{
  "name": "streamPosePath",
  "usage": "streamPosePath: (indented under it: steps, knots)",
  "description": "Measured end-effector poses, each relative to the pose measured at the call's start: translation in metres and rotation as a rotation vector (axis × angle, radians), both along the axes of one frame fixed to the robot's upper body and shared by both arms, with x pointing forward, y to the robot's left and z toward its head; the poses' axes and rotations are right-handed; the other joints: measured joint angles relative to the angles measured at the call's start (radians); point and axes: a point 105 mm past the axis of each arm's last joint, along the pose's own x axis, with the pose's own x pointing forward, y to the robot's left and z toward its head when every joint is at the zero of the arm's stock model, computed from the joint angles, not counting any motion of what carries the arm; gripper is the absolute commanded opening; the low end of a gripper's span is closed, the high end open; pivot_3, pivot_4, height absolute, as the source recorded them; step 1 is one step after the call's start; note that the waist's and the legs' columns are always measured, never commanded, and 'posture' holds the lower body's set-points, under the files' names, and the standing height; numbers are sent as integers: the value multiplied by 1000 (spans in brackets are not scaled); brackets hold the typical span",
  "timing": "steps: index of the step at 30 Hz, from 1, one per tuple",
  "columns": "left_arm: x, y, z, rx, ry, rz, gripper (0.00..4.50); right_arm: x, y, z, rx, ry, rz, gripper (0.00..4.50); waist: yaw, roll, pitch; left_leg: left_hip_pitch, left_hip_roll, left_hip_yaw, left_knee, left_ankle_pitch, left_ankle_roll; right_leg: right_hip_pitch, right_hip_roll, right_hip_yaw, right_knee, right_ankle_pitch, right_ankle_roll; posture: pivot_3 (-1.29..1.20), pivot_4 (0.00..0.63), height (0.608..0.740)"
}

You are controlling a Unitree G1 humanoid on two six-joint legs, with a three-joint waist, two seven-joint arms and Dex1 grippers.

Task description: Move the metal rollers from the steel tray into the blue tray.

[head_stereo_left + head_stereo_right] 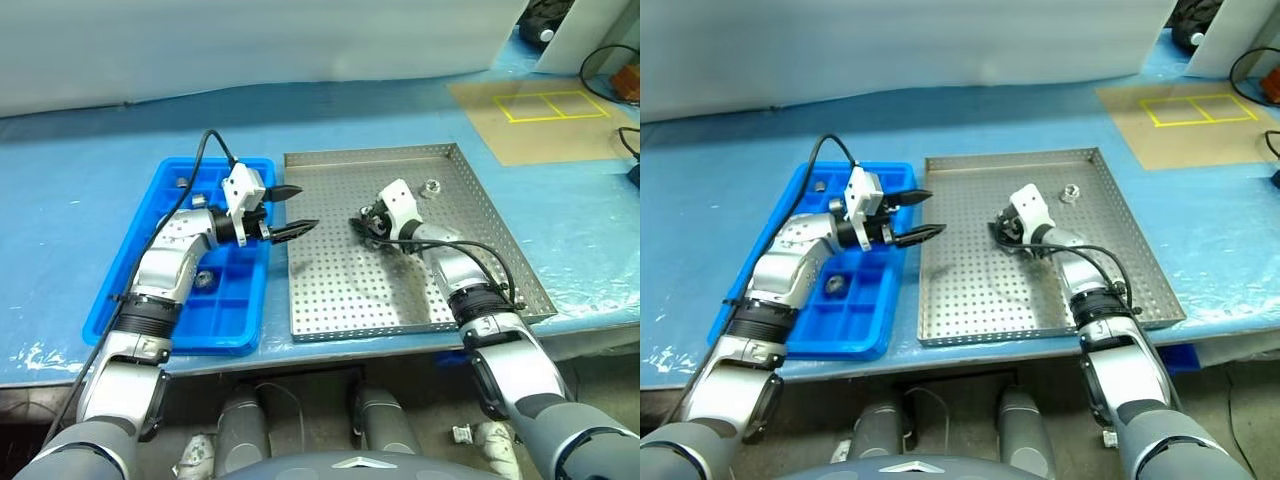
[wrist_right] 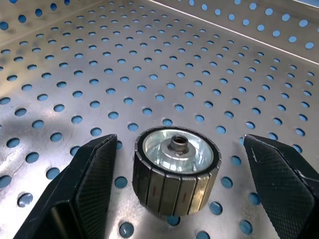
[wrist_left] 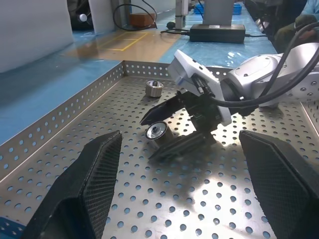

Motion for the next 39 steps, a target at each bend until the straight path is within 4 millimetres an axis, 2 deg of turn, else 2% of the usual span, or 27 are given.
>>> streamPosePath:
  steps: [2, 4, 7, 15, 20, 23, 27, 32, 34, 36, 39]
  knots:
    - [-2, 4, -3, 14, 17, 4, 4019, -1, 4, -1, 8, -1, 11, 3280, -1, 0, 0, 0, 1, 0, 0, 0, 0, 0, 0, 0, 0, 0, 0, -262, 150, 740]
    - [-5, 11, -6, 33, 36, 10, 4019, -1, 7, -2, 13, 0, 21, 2513, -1, 0, 0, 0, 1, 0, 0, 0, -1, 0, 0, 0, 0, 0, 0, -263, 150, 740]
    - [-14, 23, -8, 72, 58, 2, 4019, -3, 8, -2, 12, 0, 36, 1653, -1, 0, 0, 0, 2, 0, 0, 0, -1, -1, 1, 0, 0, 0, 0, -255, 150, 740]
    - [-23, 46, 1, 113, 61, 20, 4019, -8, 13, -2, -5, -11, 71, 1675, 2, 0, 0, 0, 1, 0, -1, 1, -1, -1, 1, -1, 0, 0, 0, -222, 150, 740]
    - [-23, 61, 10, 120, 45, 64, 4019, -7, 17, 8, -11, -41, 87, 1675, 4, 0, 0, -1, 2, 0, -2, 1, -2, -4, 1, -1, 0, 0, 0, -202, 150, 740]
    - [-23, 76, 20, 125, 21, 112, 4019, -7, 25, 29, -6, -97, 133, 1675, 2, 0, 0, -2, 3, 0, -4, 1, -3, -5, 3, 0, 0, 0, 0, -187, 150, 740]
    - [-27, 89, 22, 133, 22, 155, 4019, -13, 39, 60, 14, -165, 230, 1675, 6, 0, 0, -2, 5, 0, -4, 2, -4, -5, 5, -1, 0, 0, 0, -139, 150, 740]
    - [-39, 107, 22, 137, 38, 221, 4019, -45, 84, 100, 78, -190, 524, 1675, 16, 0, 1, -1, 11, 0, -6, 4, -7, -7, 8, -3, 1, 0, -3, -10, 150, 740]
    - [-47, 110, 24, 134, 37, 237, 4019, -60, 105, 110, 93, -181, 652, 1675, 25, 0, 1, -1, 12, 0, -7, 4, -8, -7, 8, -4, 1, 0, -4, 37, 150, 740]
    - [-59, 116, 23, 138, 45, 264, 4019, -73, 126, 114, 95, -171, 773, 1675, 37, 0, 1, -1, 12, 0, -9, 5, -9, -7, 8, -5, 1, -1, -5, 97, 150, 740]
    - [-79, 130, 22, 139, 72, 322, 4019, -84, 152, 110, 102, -137, 890, 1675, 58, -1, 1, -1, 12, -1, -12, 6, -11, -8, 8, -7, 1, -2, -6, 191, 150, 740]
